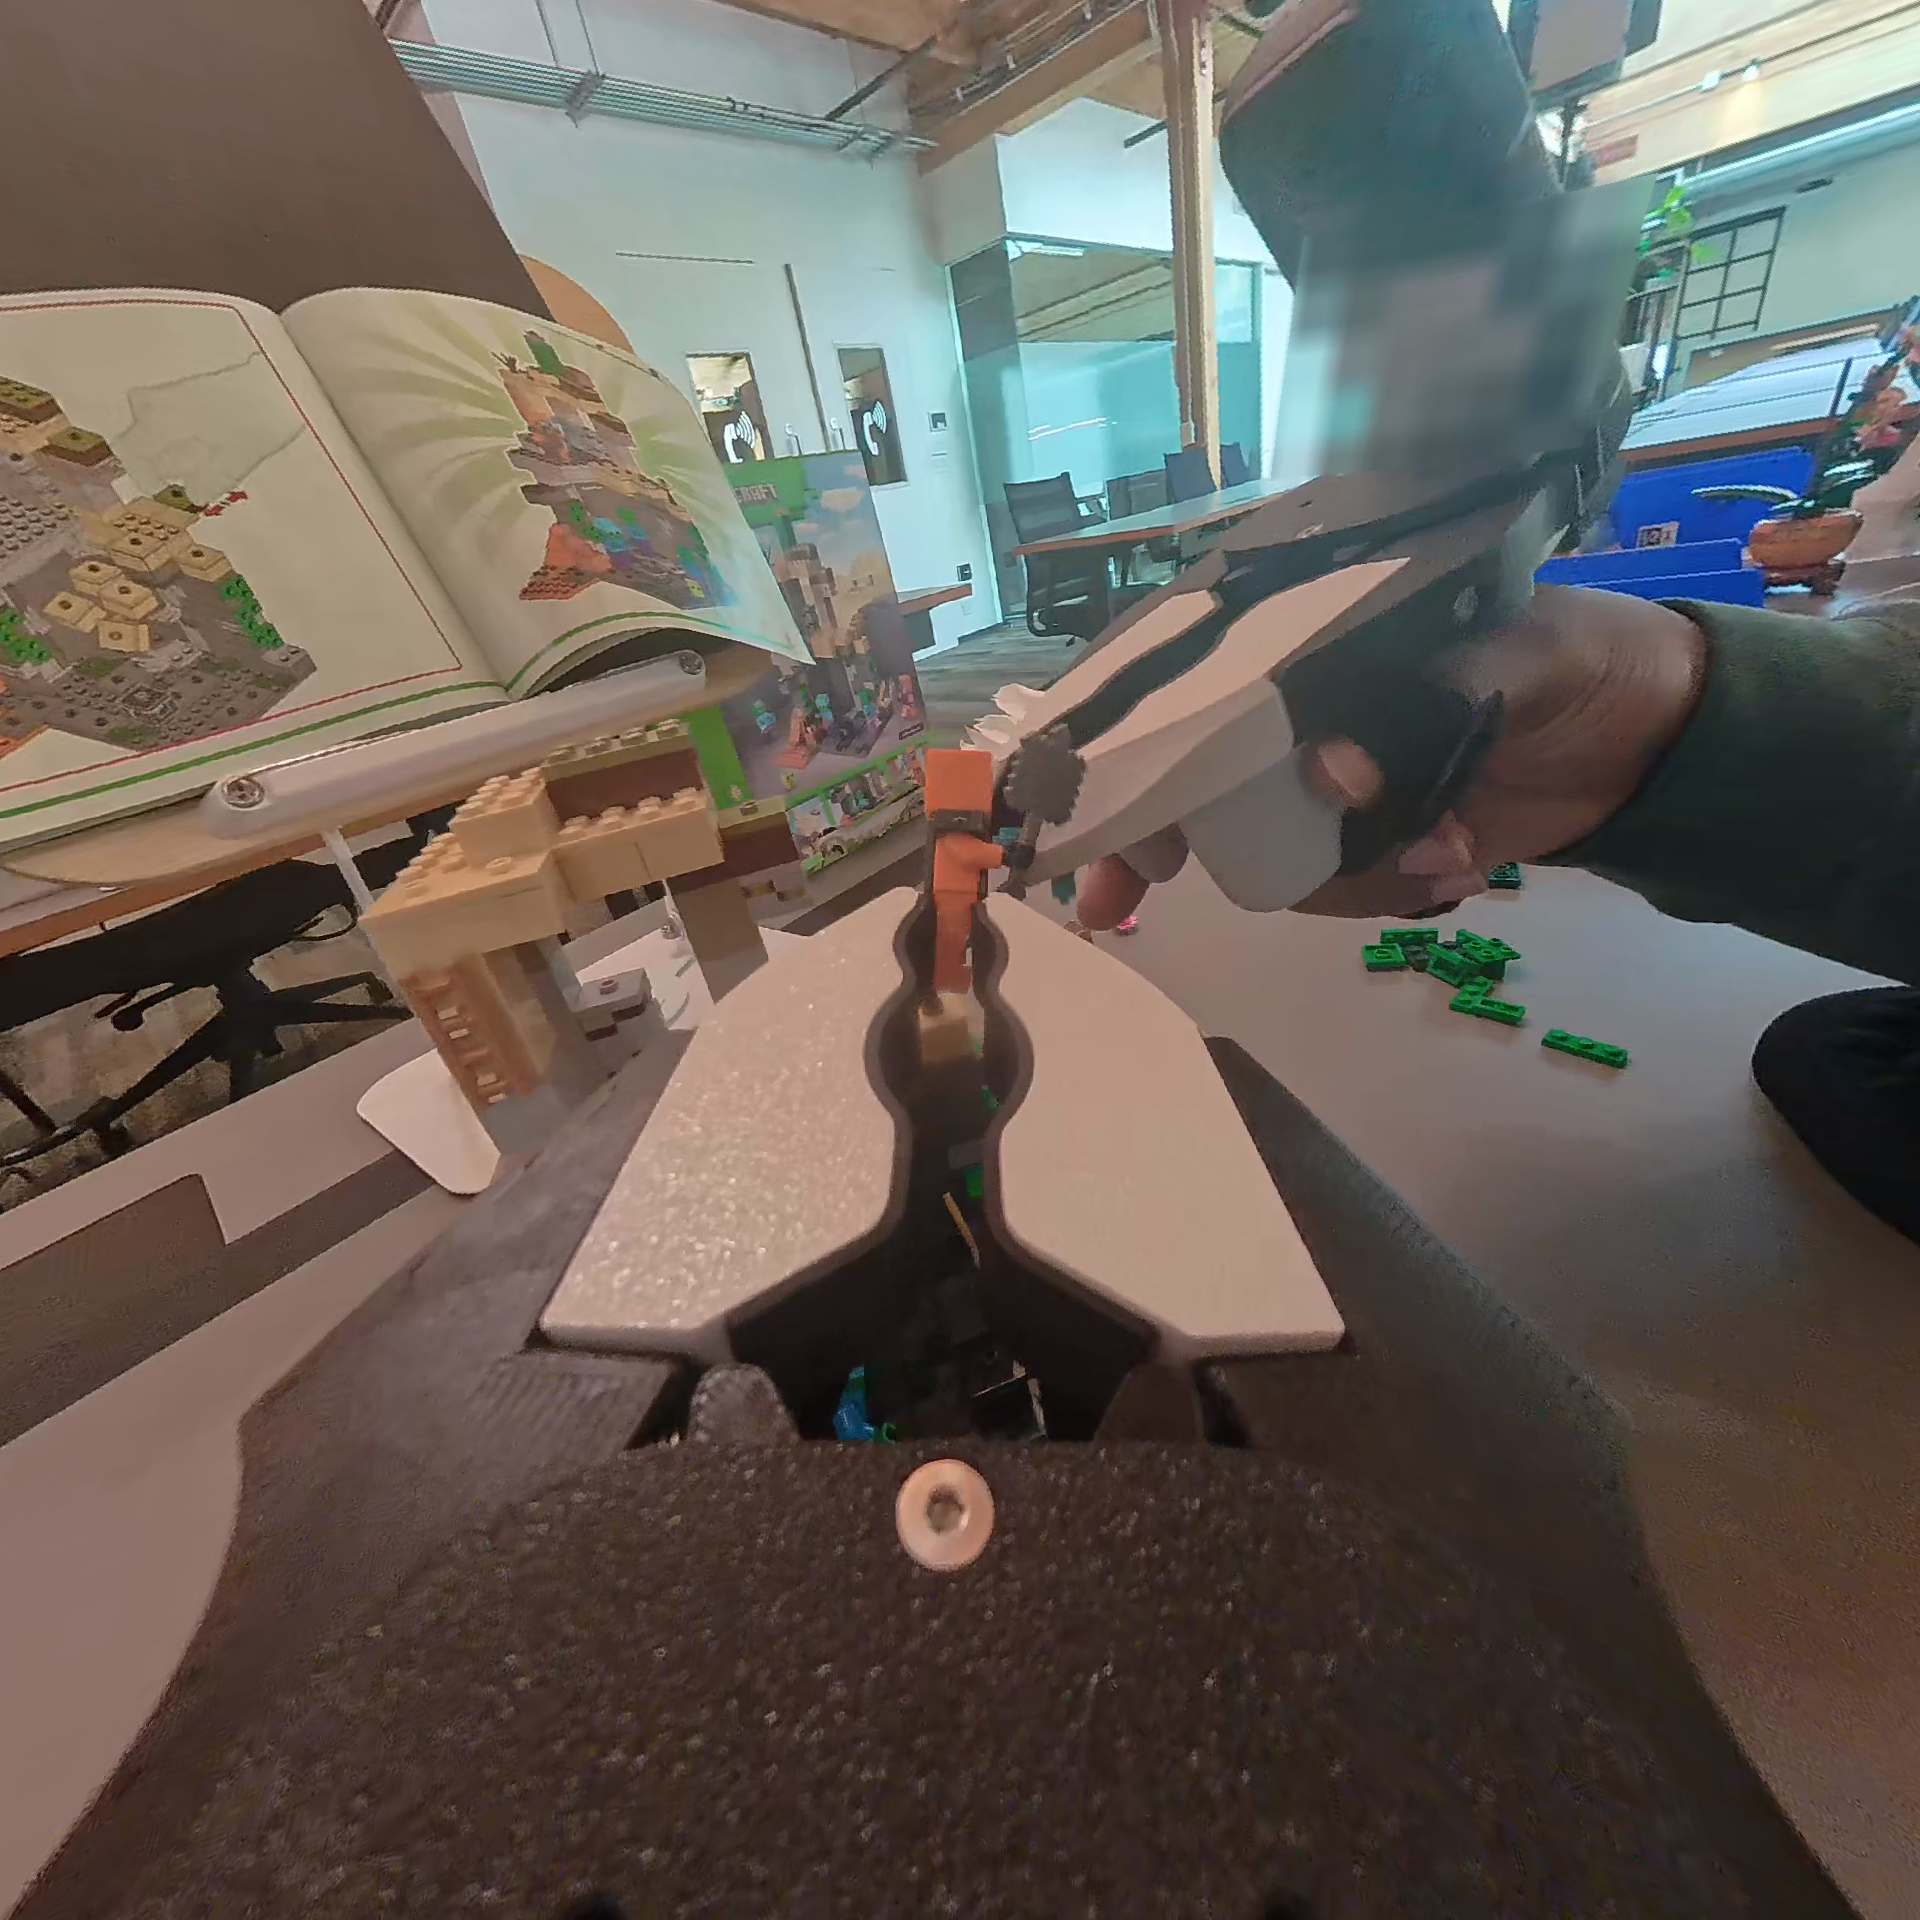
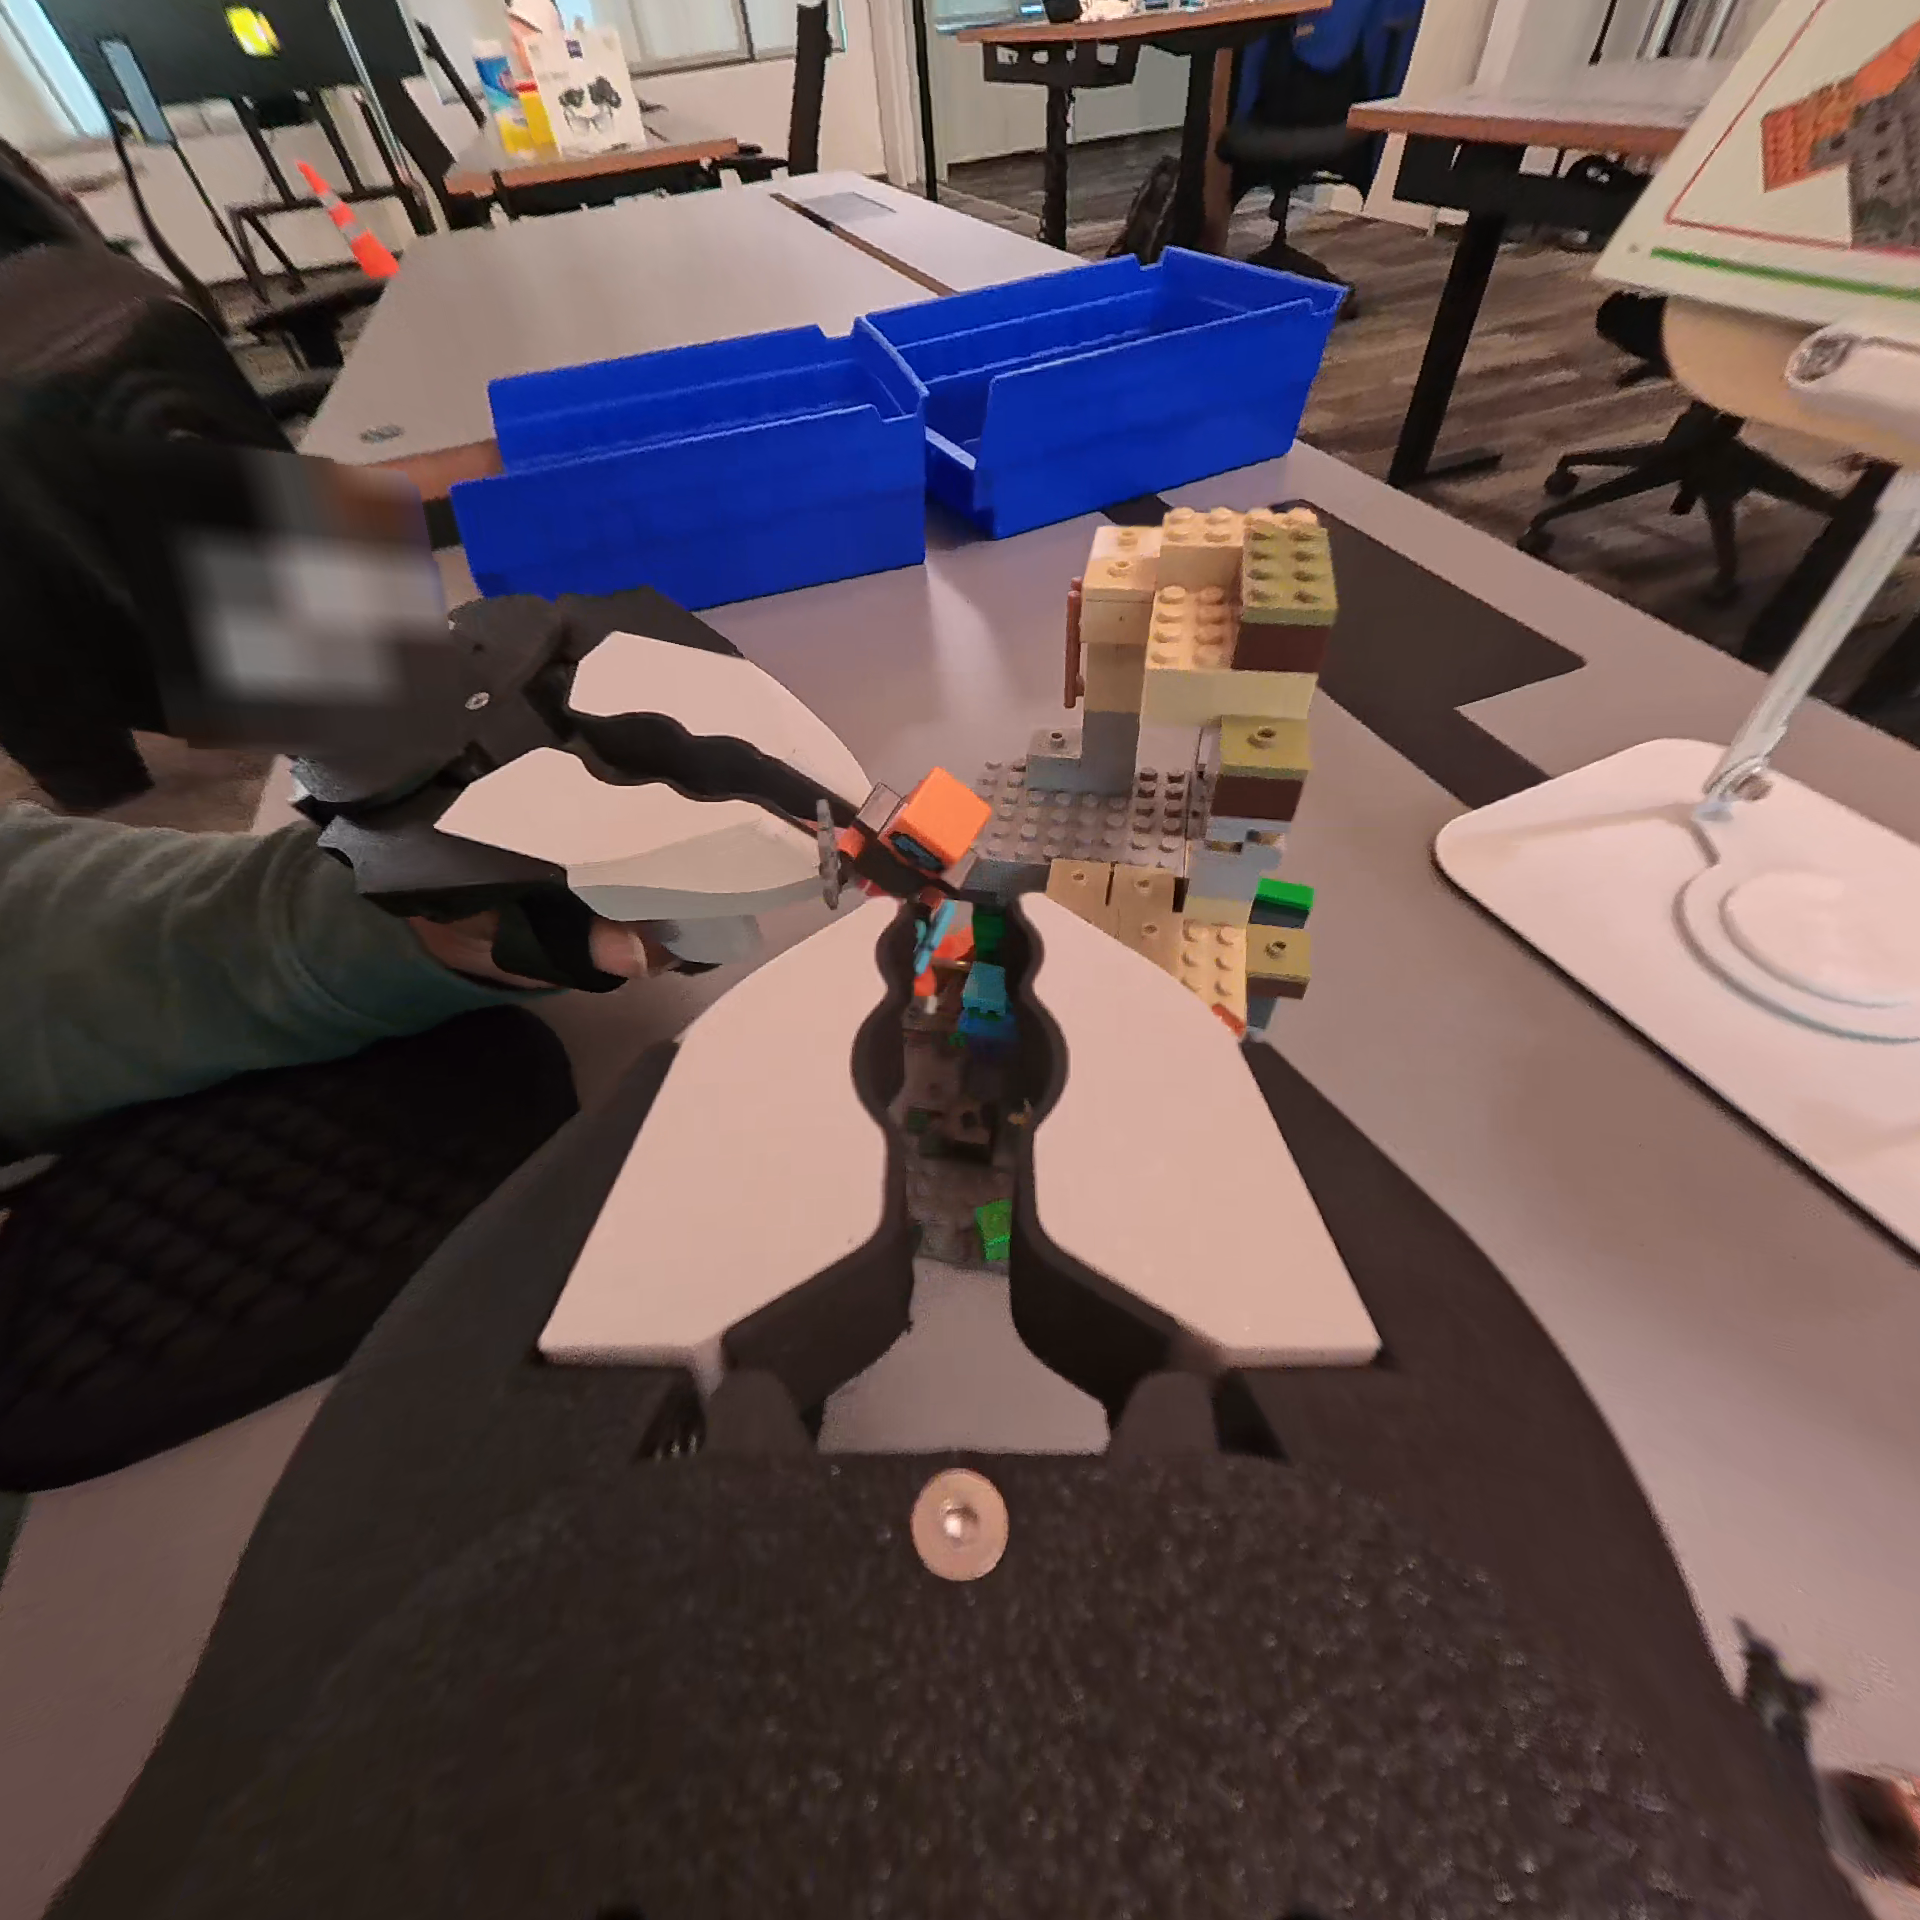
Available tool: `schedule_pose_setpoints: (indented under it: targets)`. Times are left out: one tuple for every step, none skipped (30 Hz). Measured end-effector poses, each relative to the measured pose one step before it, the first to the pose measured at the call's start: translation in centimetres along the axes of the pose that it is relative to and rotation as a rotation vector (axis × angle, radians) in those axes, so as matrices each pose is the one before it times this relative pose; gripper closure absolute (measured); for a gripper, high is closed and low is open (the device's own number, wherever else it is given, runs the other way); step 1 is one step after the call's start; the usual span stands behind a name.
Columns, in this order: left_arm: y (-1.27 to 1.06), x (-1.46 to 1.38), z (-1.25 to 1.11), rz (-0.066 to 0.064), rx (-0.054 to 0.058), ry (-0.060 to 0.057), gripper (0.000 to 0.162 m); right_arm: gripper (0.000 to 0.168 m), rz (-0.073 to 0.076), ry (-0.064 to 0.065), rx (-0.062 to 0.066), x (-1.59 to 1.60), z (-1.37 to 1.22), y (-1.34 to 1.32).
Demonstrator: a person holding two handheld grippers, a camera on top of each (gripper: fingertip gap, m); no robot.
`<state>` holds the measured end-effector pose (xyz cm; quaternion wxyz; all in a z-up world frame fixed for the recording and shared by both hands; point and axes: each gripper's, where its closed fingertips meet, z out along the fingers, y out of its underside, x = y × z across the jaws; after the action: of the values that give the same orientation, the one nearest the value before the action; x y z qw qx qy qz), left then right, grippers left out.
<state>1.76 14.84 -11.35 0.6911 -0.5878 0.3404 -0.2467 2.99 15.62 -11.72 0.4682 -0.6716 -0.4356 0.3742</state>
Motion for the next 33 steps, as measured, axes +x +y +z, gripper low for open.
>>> schedule_pose_setpoints:
  targets:
    - [-0.007, -0.004, 0.015, 0.0010, 0.0009, -0.0025, 0.156, 0.151, 0.0216, -0.0187, -0.0008, -0.145, -0.112, 0.137]
    - [0.005, -0.001, 0.006, 0.0011, 0.0009, -0.0008, 0.156, 0.150, 0.0209, -0.0087, -0.0040, -0.049, -0.040, 0.183]
    - [-0.015, 0.006, 0.005, 0.0004, 0.0018, 0.0000, 0.156, 0.151, 0.0144, -0.0009, -0.0054, 0.046, 0.011, 0.220]
    - [0.047, 0.042, 0.020, 0.0016, -0.0023, 0.0014, 0.156, 0.153, 0.0082, -0.0017, 0.0001, -0.008, 0.015, 0.131]
    - [0.137, 0.054, 0.060, 0.0056, -0.0079, 0.0009, 0.156, 0.158, 0.0048, -0.0025, 0.0136, -0.043, -0.017, -0.095]
    - [0.077, 0.006, 0.023, 0.0083, -0.0033, -0.0029, 0.156, 0.163, 0.0033, -0.0020, 0.0159, -0.057, -0.031, -0.154]
    - [0.003, 0.001, -0.009, 0.0048, 0.0003, -0.0019, 0.156, 0.164, 0.0028, -0.0013, 0.0021, -0.008, -0.007, -0.026]
    - [0.065, 0.015, 0.024, -0.0013, -0.0042, 0.0028, 0.156, 0.165, 0.0032, 0.0002, -0.0090, 0.053, 0.014, 0.113]
    - [0.156, 0.034, 0.076, -0.0044, -0.0081, 0.0046, 0.156, 0.166, 0.0048, 0.0040, -0.0074, 0.114, -0.006, 0.106]
    - [0.190, 0.061, 0.098, -0.0068, -0.0072, 0.0076, 0.156, 0.167, 0.0065, 0.0052, -0.0047, 0.178, -0.010, 0.108]
    - [0.176, 0.055, 0.091, -0.0075, -0.0063, 0.0069, 0.155, 0.167, 0.0098, -0.0003, -0.0092, 0.128, 0.014, 0.193]
    - [0.264, -0.021, 0.119, -0.0035, -0.0129, -0.0007, 0.151, 0.167, 0.0147, -0.0017, -0.0106, 0.121, 0.000, 0.210]
    - [0.291, -0.081, 0.097, 0.0062, -0.0169, -0.0051, 0.147, 0.167, 0.0174, -0.0011, -0.0061, 0.133, -0.004, 0.143]
    - [0.312, 0.020, 0.101, 0.0146, -0.0194, 0.0008, 0.142, 0.167, 0.0170, -0.0078, -0.0027, 0.013, -0.018, 0.082]
    - [0.269, 0.097, 0.149, 0.0149, -0.0176, 0.0018, 0.136, 0.167, 0.0157, -0.0114, -0.0031, -0.072, 0.008, 0.064]
    - [0.282, 0.171, 0.139, 0.0142, -0.0178, 0.0022, 0.135, 0.167, 0.0104, -0.0049, -0.0060, -0.054, 0.079, 0.100]
    - [0.236, 0.216, 0.128, 0.0161, -0.0135, 0.0022, 0.135, 0.167, -0.0004, 0.0014, -0.0089, -0.034, 0.109, 0.151]
    - [0.115, 0.118, 0.069, 0.0174, -0.0062, -0.0062, 0.138, 0.167, -0.0079, -0.0004, -0.0107, -0.099, 0.154, 0.192]
    - [0.126, 0.001, 0.030, 0.0156, -0.0083, -0.0105, 0.143, 0.167, -0.0083, 0.0026, -0.0109, -0.076, 0.148, 0.198]
    - [0.175, -0.092, 0.007, 0.0122, -0.0120, -0.0095, 0.144, 0.167, -0.0088, 0.0092, -0.0089, 0.039, 0.098, 0.140]
    - [0.164, -0.006, 0.004, 0.0025, -0.0103, 0.0022, 0.145, 0.167, -0.0093, 0.0059, -0.0060, 0.037, 0.028, 0.078]
    - [0.057, -0.037, -0.019, -0.0097, -0.0044, 0.0027, 0.146, 0.167, -0.0053, 0.0015, -0.0002, -0.011, -0.009, -0.009]
    - [0.019, -0.058, -0.021, -0.0096, -0.0044, -0.0003, 0.148, 0.167, -0.0029, 0.0019, 0.0036, 0.010, -0.025, -0.062]
    - [0.115, -0.150, -0.007, -0.0090, -0.0129, -0.0060, 0.150, 0.167, -0.0053, 0.0025, 0.0031, 0.001, -0.031, -0.057]
    - [0.127, -0.131, 0.013, -0.0073, -0.0124, -0.0030, 0.152, 0.167, -0.0090, 0.0059, -0.0011, 0.025, -0.014, -0.011]
    - [0.079, -0.046, 0.012, -0.0107, -0.0087, 0.0015, 0.154, 0.167, -0.0118, 0.0108, -0.0046, 0.058, 0.014, 0.024]
    - [0.128, 0.034, 0.034, -0.0052, -0.0112, 0.0053, 0.154, 0.167, -0.0115, 0.0088, -0.0053, 0.043, 0.018, 0.046]
    - [0.105, 0.009, 0.018, 0.0022, -0.0076, 0.0008, 0.154, 0.167, -0.0076, 0.0048, -0.0057, 0.021, 0.004, 0.053]
    - [0.084, 0.001, 0.023, -0.0017, -0.0064, 0.0026, 0.154, 0.167, -0.0036, 0.0013, -0.0017, 0.013, -0.040, 0.006]
    - [0.027, 0.004, 0.040, -0.0164, -0.0027, 0.0050, 0.153, 0.167, -0.0009, 0.0000, 0.0034, 0.037, -0.043, -0.045]
    - [-0.044, -0.013, 0.019, -0.0255, 0.0003, 0.0081, 0.153, 0.167, -0.0004, -0.0003, 0.0048, 0.008, -0.045, -0.076]
    - [-0.024, -0.014, 0.002, -0.0221, -0.0004, 0.0084, 0.154, 0.167, -0.0003, -0.0008, 0.0019, -0.004, -0.028, -0.052]
    - [0.001, 0.020, 0.001, -0.0206, -0.0009, 0.0092, 0.153, 0.167, -0.0016, -0.0020, 0.0001, -0.036, -0.044, -0.046]
